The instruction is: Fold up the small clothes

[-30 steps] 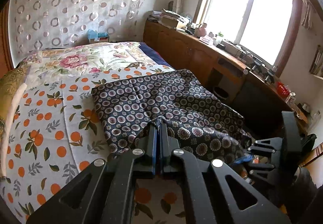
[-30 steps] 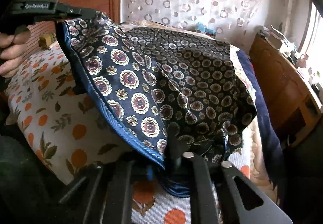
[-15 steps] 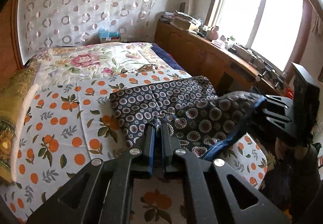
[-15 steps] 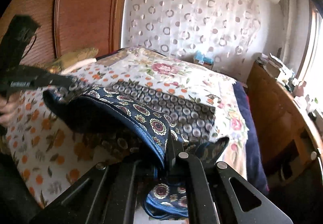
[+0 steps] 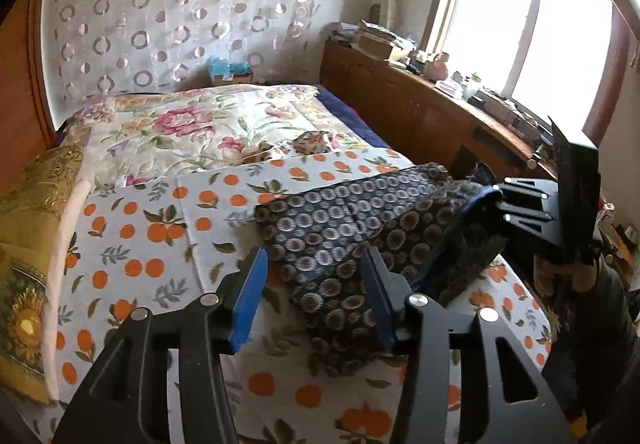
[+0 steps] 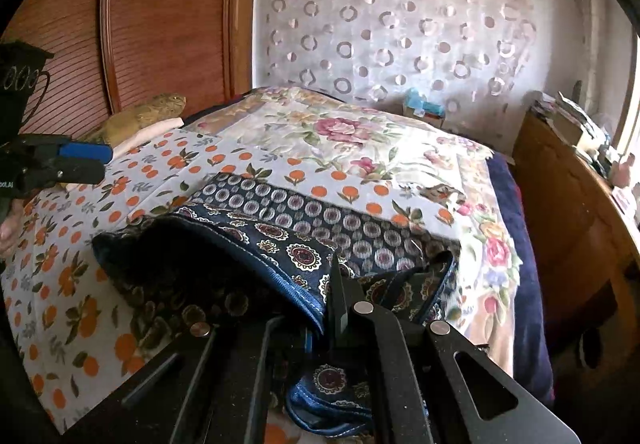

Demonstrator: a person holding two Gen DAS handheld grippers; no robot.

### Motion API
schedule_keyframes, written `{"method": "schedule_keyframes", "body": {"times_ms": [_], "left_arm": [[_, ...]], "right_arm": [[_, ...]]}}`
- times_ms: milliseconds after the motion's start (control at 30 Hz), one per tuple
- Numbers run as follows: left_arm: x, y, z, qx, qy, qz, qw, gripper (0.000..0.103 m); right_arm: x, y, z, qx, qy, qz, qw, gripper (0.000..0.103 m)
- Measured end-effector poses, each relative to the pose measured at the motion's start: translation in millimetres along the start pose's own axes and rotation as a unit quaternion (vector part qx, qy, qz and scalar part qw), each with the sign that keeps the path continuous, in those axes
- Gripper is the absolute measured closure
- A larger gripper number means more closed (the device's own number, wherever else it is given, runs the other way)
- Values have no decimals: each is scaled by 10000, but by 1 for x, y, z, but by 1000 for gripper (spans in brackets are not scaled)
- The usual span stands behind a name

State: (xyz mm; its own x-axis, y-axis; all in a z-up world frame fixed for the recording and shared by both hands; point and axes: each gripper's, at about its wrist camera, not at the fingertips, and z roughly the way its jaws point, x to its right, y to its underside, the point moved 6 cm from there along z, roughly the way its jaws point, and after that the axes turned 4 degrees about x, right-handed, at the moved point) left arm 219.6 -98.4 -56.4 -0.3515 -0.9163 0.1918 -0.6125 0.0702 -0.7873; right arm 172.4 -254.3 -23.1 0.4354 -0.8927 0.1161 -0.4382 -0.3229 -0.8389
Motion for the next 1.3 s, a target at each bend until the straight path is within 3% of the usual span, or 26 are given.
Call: {"method": "schedule_keyframes", "body": {"times_ms": [333,400,433,500,567,733,867,1067,1300], "left_arm": [[-30,2,24,-267,47,-112,9996,52],[-30,4,30,-331,105,-86,9994,37],[-29,5,33,-343,165,-83,9992,34],[-28,6,38,-396,229,-82,9989,34],[-27,6,44,-432,220,-64,9988,33],[-26,7,55,-543,229,24,9983,33],[-32,3,71,-659,138,73,9977,33],[-45,-3,100,-875,35,44,9962,33],[-55,-1,123,-1037,47,-130,9945,33]], "right_arm": [[25,-10,56,-524,10,315,9981,98],[28,-17,61,-509,25,390,9979,85],[31,-21,63,-493,68,413,9979,81],[37,-30,63,-396,204,490,9978,60],[45,-39,57,-239,359,613,9972,52],[56,-48,35,15,702,695,9951,47],[56,-35,15,23,803,729,9941,43],[56,5,19,-433,890,889,9911,41],[66,20,46,-778,718,1216,9869,41]]}}
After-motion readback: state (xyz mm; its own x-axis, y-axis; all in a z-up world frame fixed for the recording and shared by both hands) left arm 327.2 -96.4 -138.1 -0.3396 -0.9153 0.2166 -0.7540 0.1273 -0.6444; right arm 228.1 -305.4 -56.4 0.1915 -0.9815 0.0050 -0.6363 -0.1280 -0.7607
